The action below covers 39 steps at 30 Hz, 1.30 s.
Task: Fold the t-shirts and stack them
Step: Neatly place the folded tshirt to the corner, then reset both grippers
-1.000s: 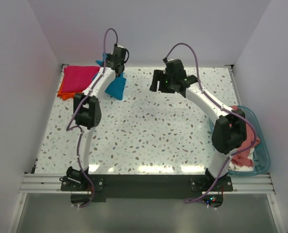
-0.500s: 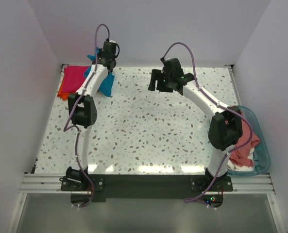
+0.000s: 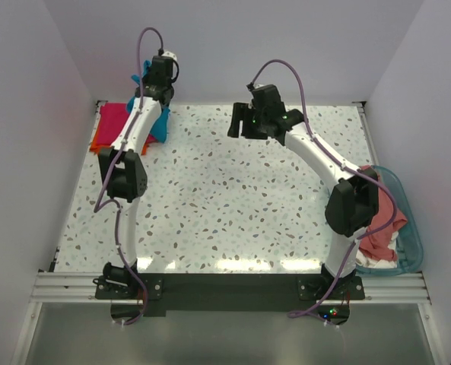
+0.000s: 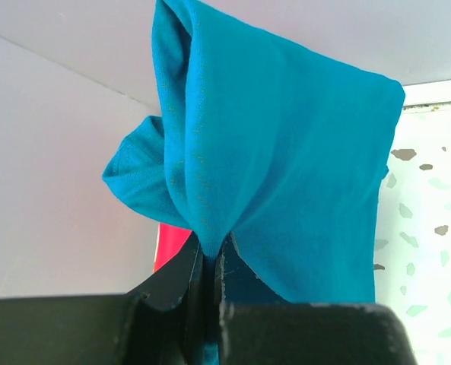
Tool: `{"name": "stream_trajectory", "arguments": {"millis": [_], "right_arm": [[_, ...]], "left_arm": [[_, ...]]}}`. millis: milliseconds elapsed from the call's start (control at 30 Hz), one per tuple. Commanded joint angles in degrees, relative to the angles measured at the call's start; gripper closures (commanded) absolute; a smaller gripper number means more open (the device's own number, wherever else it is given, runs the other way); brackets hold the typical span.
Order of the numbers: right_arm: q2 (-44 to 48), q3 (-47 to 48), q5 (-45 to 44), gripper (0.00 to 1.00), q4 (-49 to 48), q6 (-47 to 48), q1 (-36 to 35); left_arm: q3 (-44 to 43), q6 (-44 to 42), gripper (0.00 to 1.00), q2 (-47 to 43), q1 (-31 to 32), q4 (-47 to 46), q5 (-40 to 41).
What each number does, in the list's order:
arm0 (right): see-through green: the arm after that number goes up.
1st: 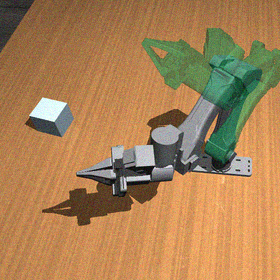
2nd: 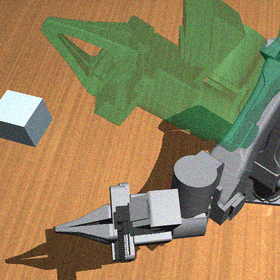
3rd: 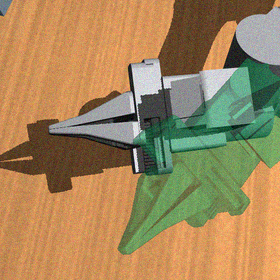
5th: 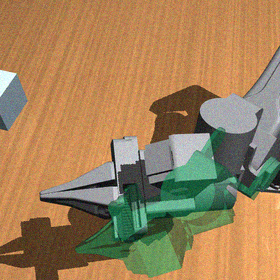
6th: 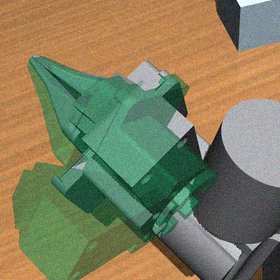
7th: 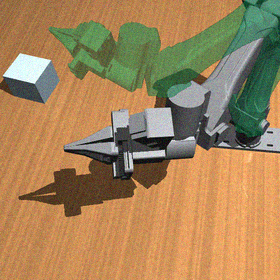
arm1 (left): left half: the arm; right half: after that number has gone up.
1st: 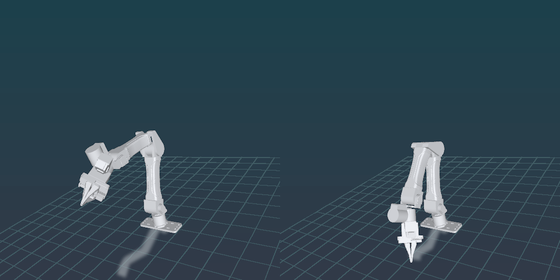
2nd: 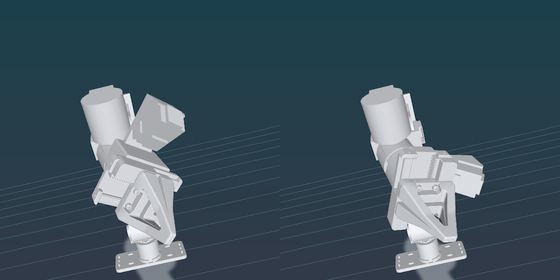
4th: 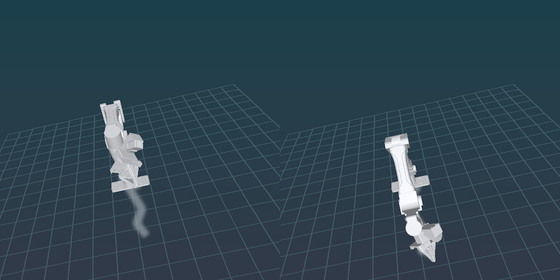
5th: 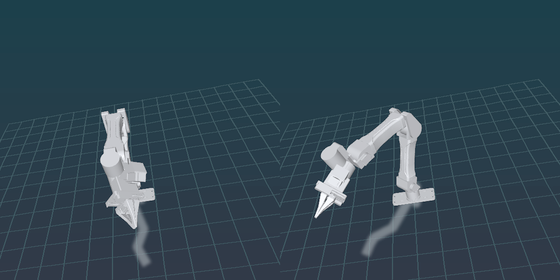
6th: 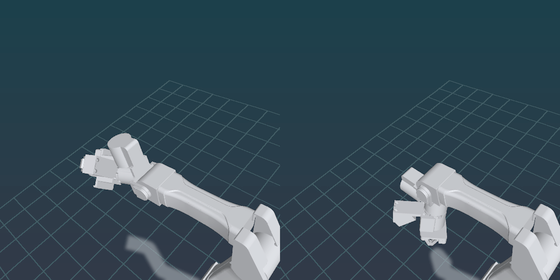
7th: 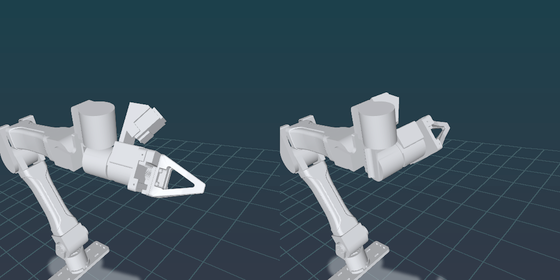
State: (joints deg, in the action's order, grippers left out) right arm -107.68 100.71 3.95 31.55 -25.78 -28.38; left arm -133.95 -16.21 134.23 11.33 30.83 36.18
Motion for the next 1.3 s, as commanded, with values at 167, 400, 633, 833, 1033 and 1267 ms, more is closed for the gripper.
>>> {"name": "stream_trajectory", "arguments": {"millis": [167,400,633,833,1033,1267], "right_arm": [[-1.83,5.55,-2.54,0.28,3.6,1.43,-1.32],[-3.85,6.52,-3.5,0.28,4.66,2.05,-2.29],[-2.81,4.07,-5.08,0.27,4.58,2.75,-2.56],[0.71,0.91,-6.58,0.27,4.31,2.67,-2.56],[5.37,-3.75,-8.42,0.26,3.87,2.67,-2.56],[11.17,-11.05,-9.56,0.26,2.37,2.05,-2.47]], "left_arm": [[-0.96,1.43,1.0,-6.18,-5.97,-4.11,-5.76],[3.25,6.97,0.75,-3.98,-12.99,-5.86,-10.6],[2.64,19.8,0.12,-3.78,-15.02,-3.49,-9.63],[18.88,27.98,0.02,-18.36,-14.94,-13.86,-18.15],[28.56,33.6,0.02,-26.11,-13.89,-16.15,-22.91],[42.16,37.12,0.02,-35.34,-7.22,-17.82,-23.0]]}}
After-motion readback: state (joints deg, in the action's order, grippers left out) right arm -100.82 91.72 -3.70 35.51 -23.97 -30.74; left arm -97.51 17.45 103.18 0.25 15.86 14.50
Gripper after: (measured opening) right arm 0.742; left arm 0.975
